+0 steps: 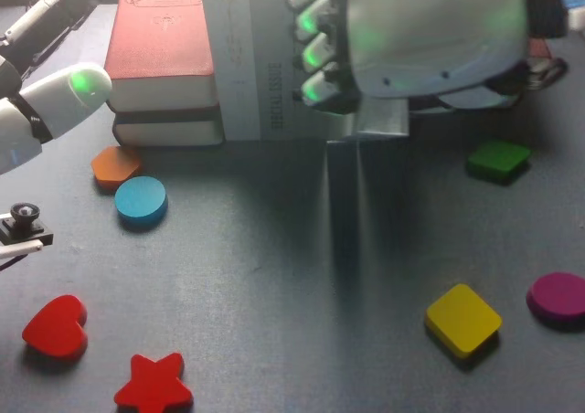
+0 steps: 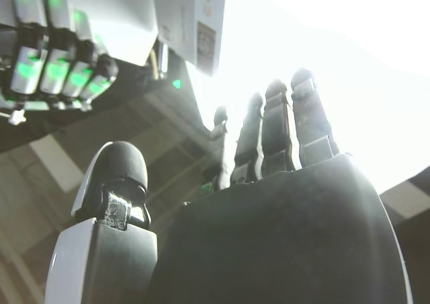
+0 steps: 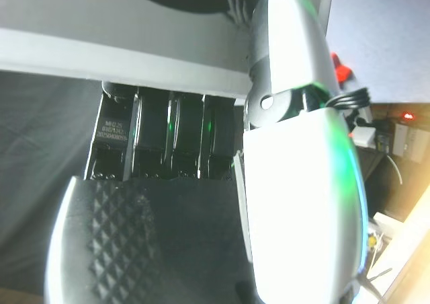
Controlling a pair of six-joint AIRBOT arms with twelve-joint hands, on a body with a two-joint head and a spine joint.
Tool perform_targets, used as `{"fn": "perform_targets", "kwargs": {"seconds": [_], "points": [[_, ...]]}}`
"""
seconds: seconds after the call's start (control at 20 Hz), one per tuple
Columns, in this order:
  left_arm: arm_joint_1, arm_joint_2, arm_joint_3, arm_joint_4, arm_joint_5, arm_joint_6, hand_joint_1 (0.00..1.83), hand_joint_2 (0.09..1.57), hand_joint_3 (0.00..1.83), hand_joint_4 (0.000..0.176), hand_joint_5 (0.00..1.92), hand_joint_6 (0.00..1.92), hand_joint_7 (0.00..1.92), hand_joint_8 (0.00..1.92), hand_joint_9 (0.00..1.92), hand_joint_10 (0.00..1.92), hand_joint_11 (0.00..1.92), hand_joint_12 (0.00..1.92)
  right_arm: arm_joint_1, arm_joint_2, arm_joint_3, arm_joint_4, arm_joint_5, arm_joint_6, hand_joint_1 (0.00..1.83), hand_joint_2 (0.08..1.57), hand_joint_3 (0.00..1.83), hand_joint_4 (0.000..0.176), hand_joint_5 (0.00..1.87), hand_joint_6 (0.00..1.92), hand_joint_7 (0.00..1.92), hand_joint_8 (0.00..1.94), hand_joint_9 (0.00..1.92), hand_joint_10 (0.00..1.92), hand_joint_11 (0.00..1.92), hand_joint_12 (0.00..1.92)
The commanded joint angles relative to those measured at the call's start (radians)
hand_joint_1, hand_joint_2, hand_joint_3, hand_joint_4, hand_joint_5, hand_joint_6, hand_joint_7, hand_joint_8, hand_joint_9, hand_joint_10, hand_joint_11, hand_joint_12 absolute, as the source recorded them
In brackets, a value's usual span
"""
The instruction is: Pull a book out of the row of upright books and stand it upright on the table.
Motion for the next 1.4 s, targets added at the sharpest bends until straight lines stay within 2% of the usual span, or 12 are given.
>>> {"fn": "perform_targets", "kwargs": {"seconds": [0.0, 0.05, 0.1, 0.25, 0.35, 0.4, 0.45, 0.65, 0.8, 0.9, 1.25, 1.35], "points": [[-0.006, -0.006, 0.007, -0.018, -0.128, -0.008, 0.09, 1.36, 0.0, 0.078, 0.09, 0.01, 0.0, 0.0, 0.0, 0.0, 0.0, 0.0, 0.023, 0.005, -0.011, 0.098, -0.004, 0.002, 1.05, 1.35, 0.05, 0.0, 0.6, 1.5, 0.52, 1.84, 0.39, 1.89, 0.38, 1.92], [-0.006, -0.007, 0.007, -0.019, -0.129, -0.008, 0.09, 1.34, 0.0, 0.075, 0.09, 0.01, 0.0, 0.0, 0.0, 0.0, 0.0, 0.0, 0.028, 0.017, -0.022, 0.117, 0.023, -0.009, 1.09, 1.36, 0.03, 0.0, 0.66, 1.45, 0.44, 1.9, 0.08, 1.91, 0.08, 1.92], [-0.006, -0.007, 0.007, -0.02, -0.131, -0.008, 0.05, 1.32, 0.0, 0.081, 0.08, 0.0, 0.0, 0.0, 0.0, 0.0, 0.0, 0.0, 0.032, 0.027, -0.032, 0.131, 0.049, -0.013, 1.1, 1.36, 0.02, 0.0, 0.65, 1.42, 0.45, 1.93, 0.1, 1.92, 0.01, 1.92], [-0.005, -0.006, 0.006, -0.022, -0.133, -0.008, 0.1, 1.34, 0.0, 0.045, 0.12, 0.02, 0.0, 0.0, 0.0, 0.0, 0.0, 0.0, 0.043, 0.053, -0.05, 0.168, 0.119, -0.014, 1.07, 1.41, 0.0, 0.0, 0.64, 1.51, 0.29, 1.94, 0.01, 1.92, 0.0, 1.92], [-0.005, -0.007, 0.006, -0.023, -0.133, -0.008, 0.02, 1.25, 0.0, 0.043, 0.12, 0.01, 0.0, 0.0, 0.0, 0.0, 0.0, 0.0, 0.054, 0.076, -0.064, 0.193, 0.167, -0.014, 1.07, 1.41, 0.0, 0.0, 0.64, 1.51, 0.29, 1.94, 0.0, 1.92, 0.0, 1.92], [-0.005, -0.007, 0.006, -0.023, -0.134, -0.008, 0.03, 1.3, 0.0, 0.063, 0.13, 0.01, 0.0, 0.0, 0.0, 0.0, 0.0, 0.0, 0.059, 0.087, -0.07, 0.206, 0.194, -0.014, 1.07, 1.41, 0.0, 0.0, 0.64, 1.51, 0.29, 1.94, 0.0, 1.92, 0.0, 1.92], [-0.004, -0.007, 0.006, -0.023, -0.134, -0.008, 0.13, 1.36, 0.01, 0.051, 0.14, 0.01, 0.0, 0.0, 0.0, 0.0, 0.0, 0.0, 0.063, 0.096, -0.073, 0.219, 0.216, -0.014, 1.07, 1.41, 0.0, 0.0, 0.64, 1.51, 0.29, 1.94, 0.0, 1.92, 0.0, 1.92], [-0.002, -0.006, 0.006, -0.029, -0.138, -0.008, 0.19, 1.37, 0.0, 0.072, 0.12, 0.0, 0.0, 0.0, 0.0, 0.0, 0.0, 0.0, 0.084, 0.138, -0.094, 0.259, 0.279, -0.011, 1.07, 1.41, 0.0, 0.0, 0.64, 1.51, 0.29, 1.94, 0.0, 1.92, 0.0, 1.92], [-0.002, -0.006, 0.006, -0.032, -0.141, -0.008, 0.21, 1.35, 0.0, 0.051, 0.13, 0.0, 0.0, 0.0, 0.0, 0.0, 0.0, 0.0, 0.108, 0.158, -0.102, 0.273, 0.328, 0.013, 1.07, 1.41, 0.0, 0.0, 0.64, 1.51, 0.29, 1.94, 0.0, 1.92, 0.0, 1.92], [-0.002, -0.006, 0.006, -0.033, -0.142, -0.008, 0.21, 1.35, 0.0, 0.087, 0.11, 0.0, 0.0, 0.0, 0.0, 0.0, 0.0, 0.0, 0.126, 0.171, -0.109, 0.279, 0.362, 0.029, 1.07, 1.41, 0.0, 0.0, 0.64, 1.51, 0.29, 1.94, 0.0, 1.92, 0.0, 1.92], [-0.003, -0.01, 0.009, -0.039, -0.141, -0.007, 0.18, 1.34, 0.0, 0.035, 0.12, 0.0, 0.0, 0.0, 0.0, 0.0, 0.0, 0.0, 0.081, 0.09, -0.029, 0.275, 0.259, 0.053, 1.07, 1.41, 0.0, 0.0, 0.64, 1.51, 0.29, 1.94, 0.0, 1.92, 0.0, 1.92], [-0.003, -0.012, 0.011, -0.039, -0.141, -0.007, 0.14, 1.32, 0.0, 0.0, 0.05, 0.0, 0.0, 0.0, 0.0, 0.0, 0.0, 0.0, 0.049, 0.033, 0.031, 0.276, 0.236, 0.104, 1.07, 1.41, 0.0, 0.0, 0.64, 1.51, 0.29, 1.94, 0.0, 1.92, 0.0, 1.92]]}}
